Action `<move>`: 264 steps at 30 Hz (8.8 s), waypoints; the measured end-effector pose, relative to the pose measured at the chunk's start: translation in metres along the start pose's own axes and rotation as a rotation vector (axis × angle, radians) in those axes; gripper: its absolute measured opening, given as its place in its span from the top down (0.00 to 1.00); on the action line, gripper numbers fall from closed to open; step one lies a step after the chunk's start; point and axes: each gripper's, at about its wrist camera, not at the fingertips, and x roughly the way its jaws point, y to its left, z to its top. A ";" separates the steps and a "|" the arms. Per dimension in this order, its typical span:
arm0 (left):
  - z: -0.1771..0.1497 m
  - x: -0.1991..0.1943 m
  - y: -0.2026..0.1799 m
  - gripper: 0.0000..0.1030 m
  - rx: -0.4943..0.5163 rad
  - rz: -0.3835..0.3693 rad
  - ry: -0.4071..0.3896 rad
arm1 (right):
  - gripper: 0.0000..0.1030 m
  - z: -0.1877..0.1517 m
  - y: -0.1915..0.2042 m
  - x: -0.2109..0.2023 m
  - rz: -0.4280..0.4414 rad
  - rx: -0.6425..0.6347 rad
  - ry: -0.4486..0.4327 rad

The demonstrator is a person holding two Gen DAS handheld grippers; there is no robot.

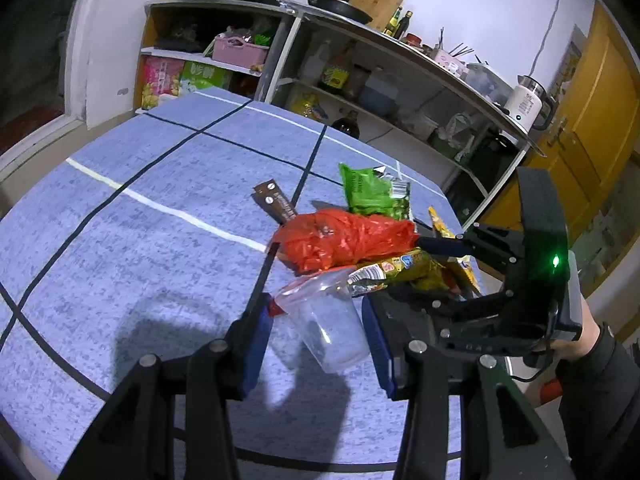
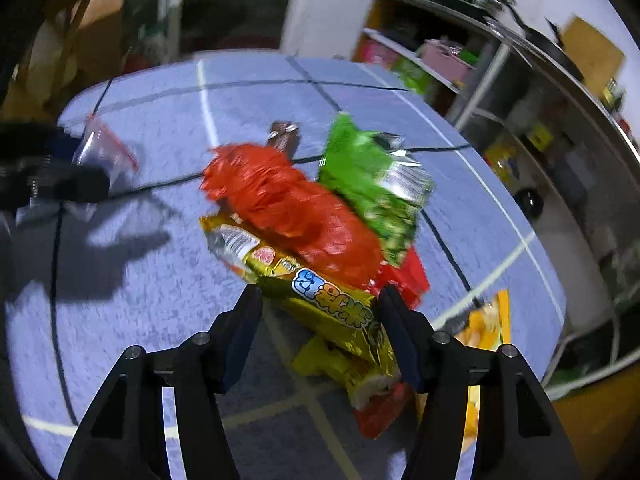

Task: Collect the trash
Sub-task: 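Drop the candy stick in the bin with the right gripper while the left drops the plastic cup, then grasp the red plastic bag with the left gripper while the right grasps a yellow wrapper, then carry both wrappers over the bin and open both grippers to drop them, then return to the table and grasp the red packet with the right gripper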

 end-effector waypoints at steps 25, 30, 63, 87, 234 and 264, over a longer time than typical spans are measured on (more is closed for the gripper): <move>-0.006 -0.005 -0.020 0.54 0.056 -0.040 -0.020 | 0.85 -0.047 0.004 -0.083 -0.016 0.246 -0.109; -0.009 0.003 -0.059 0.54 0.114 -0.103 0.000 | 0.84 -0.100 -0.013 -0.119 -0.080 0.434 -0.134; -0.104 0.188 -0.359 0.50 0.465 -0.289 0.491 | 0.77 -0.402 -0.114 -0.111 -0.233 1.210 0.147; -0.056 0.107 -0.316 0.39 0.319 -0.372 0.272 | 0.57 -0.356 -0.086 -0.210 -0.371 1.163 -0.125; -0.084 0.206 -0.373 0.32 0.513 -0.320 0.442 | 0.45 -0.404 -0.132 -0.145 -0.257 1.332 0.028; -0.023 0.015 -0.176 0.31 0.341 -0.227 -0.009 | 0.45 -0.245 -0.039 -0.202 -0.171 1.050 -0.288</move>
